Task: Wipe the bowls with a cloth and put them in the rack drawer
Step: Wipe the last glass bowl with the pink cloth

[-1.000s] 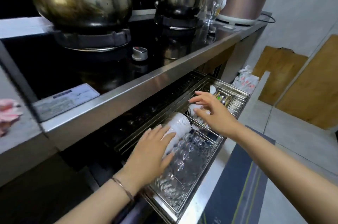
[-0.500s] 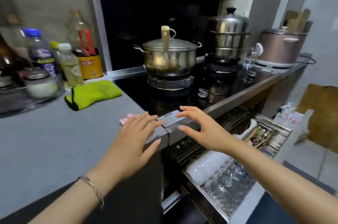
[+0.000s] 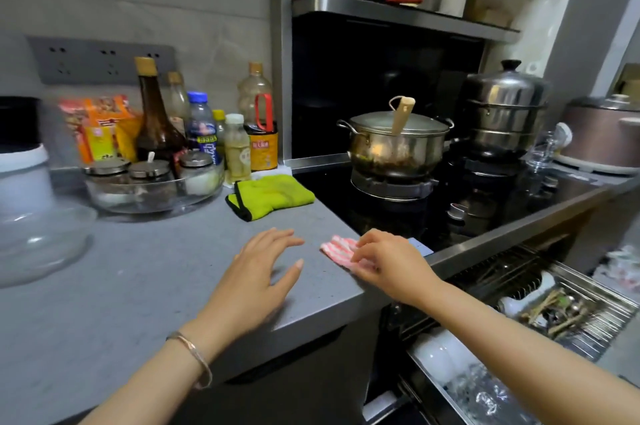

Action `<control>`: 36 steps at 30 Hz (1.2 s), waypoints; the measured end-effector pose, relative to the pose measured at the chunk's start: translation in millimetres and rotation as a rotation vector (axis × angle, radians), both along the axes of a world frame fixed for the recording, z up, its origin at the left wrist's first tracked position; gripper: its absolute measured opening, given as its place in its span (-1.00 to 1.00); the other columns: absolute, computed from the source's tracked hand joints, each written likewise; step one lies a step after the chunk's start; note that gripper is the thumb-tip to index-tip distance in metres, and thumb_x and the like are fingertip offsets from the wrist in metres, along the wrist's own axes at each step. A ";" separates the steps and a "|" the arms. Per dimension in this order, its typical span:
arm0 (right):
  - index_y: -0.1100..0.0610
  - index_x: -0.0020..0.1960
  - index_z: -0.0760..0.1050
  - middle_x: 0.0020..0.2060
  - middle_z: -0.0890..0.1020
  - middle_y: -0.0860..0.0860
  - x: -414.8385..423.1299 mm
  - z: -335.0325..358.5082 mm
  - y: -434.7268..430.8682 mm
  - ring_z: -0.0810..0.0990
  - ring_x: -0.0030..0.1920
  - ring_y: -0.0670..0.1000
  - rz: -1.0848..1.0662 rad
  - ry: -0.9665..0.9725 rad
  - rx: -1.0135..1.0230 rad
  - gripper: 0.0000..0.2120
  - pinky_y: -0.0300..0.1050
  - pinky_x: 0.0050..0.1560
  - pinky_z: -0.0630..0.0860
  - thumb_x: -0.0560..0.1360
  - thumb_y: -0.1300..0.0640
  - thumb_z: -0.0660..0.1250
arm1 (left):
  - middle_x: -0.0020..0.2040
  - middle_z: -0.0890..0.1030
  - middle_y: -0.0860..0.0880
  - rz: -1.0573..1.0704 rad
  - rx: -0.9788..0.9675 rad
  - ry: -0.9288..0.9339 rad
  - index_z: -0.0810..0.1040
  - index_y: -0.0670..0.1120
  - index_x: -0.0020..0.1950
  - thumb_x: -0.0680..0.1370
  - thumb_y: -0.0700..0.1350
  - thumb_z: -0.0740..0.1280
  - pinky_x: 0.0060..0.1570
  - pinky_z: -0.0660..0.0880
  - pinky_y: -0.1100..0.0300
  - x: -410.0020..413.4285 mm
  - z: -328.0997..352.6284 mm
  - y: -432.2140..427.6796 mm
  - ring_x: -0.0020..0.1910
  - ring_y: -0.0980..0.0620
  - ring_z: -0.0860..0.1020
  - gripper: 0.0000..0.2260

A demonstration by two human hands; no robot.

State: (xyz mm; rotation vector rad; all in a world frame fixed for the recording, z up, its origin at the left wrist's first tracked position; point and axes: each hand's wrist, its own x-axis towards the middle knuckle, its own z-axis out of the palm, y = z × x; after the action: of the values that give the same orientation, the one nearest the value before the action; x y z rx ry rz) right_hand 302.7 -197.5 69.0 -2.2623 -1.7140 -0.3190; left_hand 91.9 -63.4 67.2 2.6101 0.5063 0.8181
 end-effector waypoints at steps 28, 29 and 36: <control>0.18 -0.10 0.62 -0.31 0.69 -0.02 -188.3 65.1 162.4 0.60 -0.36 -0.14 0.478 1.197 -0.057 -0.94 -0.33 -0.34 0.45 0.50 0.19 0.40 | -0.23 0.59 0.26 0.141 -0.390 -0.424 0.60 0.17 -0.20 0.48 0.03 0.39 -0.13 0.31 0.37 -133.6 69.6 109.4 -0.20 0.38 0.47 -0.94; 0.18 -0.10 0.61 -0.33 0.68 -0.01 -191.5 59.8 167.7 0.59 -0.40 -0.13 0.452 1.251 -0.038 -0.95 -0.33 -0.38 0.44 0.50 0.21 0.39 | -0.14 0.58 0.24 0.205 -0.282 -0.375 0.58 0.21 -0.15 0.46 0.16 0.35 -0.06 0.28 0.45 -142.5 63.9 122.4 -0.09 0.38 0.46 -0.93; 0.28 0.03 0.60 -0.12 0.69 0.22 -196.6 36.7 187.7 0.66 -0.23 0.09 0.288 1.446 0.003 -0.84 -0.12 -0.22 0.56 0.49 0.23 0.38 | 0.30 0.50 0.09 0.554 0.104 0.290 0.57 0.13 0.18 0.30 0.42 0.27 0.34 0.22 -0.05 -229.7 21.7 202.5 0.38 -0.02 0.34 -0.42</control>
State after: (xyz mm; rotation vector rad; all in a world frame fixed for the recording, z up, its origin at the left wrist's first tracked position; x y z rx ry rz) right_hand 106.2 -9.8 105.6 -1.3833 -1.0793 1.0900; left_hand -137.8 139.2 88.9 2.7285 1.3428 0.6252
